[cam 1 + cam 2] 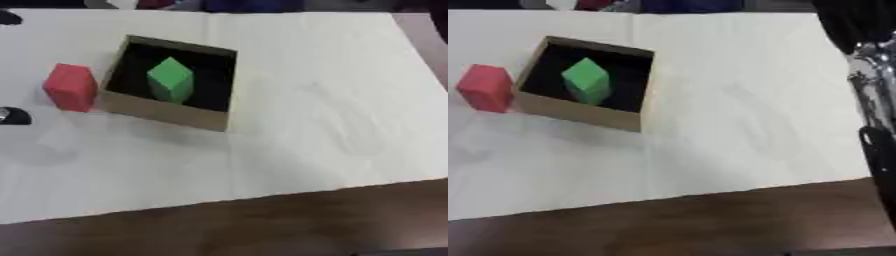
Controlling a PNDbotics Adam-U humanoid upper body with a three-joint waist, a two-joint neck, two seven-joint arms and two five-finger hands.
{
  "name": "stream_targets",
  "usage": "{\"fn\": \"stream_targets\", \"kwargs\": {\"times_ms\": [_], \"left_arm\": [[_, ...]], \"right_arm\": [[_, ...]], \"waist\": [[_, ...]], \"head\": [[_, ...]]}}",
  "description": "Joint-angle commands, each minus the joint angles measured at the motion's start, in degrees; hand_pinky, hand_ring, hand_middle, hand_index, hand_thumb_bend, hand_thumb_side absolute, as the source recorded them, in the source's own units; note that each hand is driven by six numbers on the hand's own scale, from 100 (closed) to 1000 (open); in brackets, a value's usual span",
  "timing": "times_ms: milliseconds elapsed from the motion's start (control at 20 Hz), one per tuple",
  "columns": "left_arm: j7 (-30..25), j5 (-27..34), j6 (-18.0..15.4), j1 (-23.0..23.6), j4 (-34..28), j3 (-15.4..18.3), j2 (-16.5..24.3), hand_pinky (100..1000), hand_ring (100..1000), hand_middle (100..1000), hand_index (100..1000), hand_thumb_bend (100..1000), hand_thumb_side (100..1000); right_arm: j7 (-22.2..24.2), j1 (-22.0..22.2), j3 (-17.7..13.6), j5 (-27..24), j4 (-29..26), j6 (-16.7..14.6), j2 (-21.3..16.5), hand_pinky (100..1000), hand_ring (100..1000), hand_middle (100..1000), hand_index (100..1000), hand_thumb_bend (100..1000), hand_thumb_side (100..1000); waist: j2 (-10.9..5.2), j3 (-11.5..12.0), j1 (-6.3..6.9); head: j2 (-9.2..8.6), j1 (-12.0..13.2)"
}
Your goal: Pick up objects on the table and place them in the box.
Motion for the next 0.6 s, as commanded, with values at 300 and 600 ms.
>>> {"fn": "stream_targets", "kwargs": {"times_ms": [300,600], "left_arm": [[-8.0,0.0,-2.5,-7.4,8.4,-2.6,-2.8,783,874,856,984,583,645],[-13.1,1.1,-4.0,-11.1,13.6,-4.6,-6.2,789,884,876,988,560,605]], "right_arm": [[0.2,-0.5,-0.3,-0.4,-1.0,0.9,0.0,1000,873,864,1000,100,975],[0.5,-1.1,-0.2,-0.3,-1.0,1.1,0.2,1000,874,864,1000,100,980]], "waist": [[-1.34,-0.5,0.40],[-0.79,-0.9,0.52]], "head": [[-0.60,0.6],[-1.01,1.2]]}}
